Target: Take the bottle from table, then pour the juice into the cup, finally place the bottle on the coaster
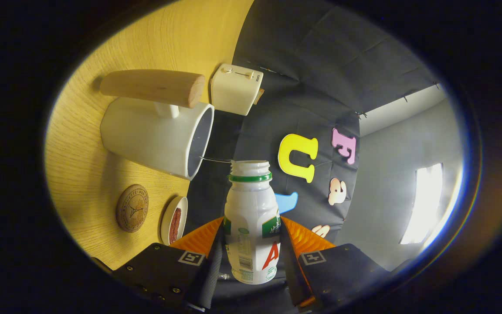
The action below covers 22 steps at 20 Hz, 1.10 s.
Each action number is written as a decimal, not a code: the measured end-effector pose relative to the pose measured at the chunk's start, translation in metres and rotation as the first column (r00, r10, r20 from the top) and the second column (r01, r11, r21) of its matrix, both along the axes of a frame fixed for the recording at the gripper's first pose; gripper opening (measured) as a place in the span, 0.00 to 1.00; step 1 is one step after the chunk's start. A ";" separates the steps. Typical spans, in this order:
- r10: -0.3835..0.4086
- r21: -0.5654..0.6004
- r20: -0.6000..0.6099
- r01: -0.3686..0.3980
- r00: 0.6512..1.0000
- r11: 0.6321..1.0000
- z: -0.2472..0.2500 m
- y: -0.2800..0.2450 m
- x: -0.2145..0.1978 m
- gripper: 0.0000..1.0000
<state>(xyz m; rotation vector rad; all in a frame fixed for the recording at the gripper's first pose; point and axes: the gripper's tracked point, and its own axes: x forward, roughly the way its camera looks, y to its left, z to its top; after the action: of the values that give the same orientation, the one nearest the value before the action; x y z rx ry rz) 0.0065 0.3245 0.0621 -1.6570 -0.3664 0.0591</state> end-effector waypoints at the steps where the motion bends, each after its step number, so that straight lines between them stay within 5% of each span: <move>1: 0.000 -0.001 -0.001 0.000 1.000 1.000 0.000 0.000 0.000 0.65; 22: 0.006 -0.052 0.014 -0.005 1.000 0.999 0.000 0.001 -0.002 0.65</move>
<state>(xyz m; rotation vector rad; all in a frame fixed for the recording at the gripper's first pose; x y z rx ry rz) 0.0047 0.3254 0.0625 -1.7083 -0.3827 0.0614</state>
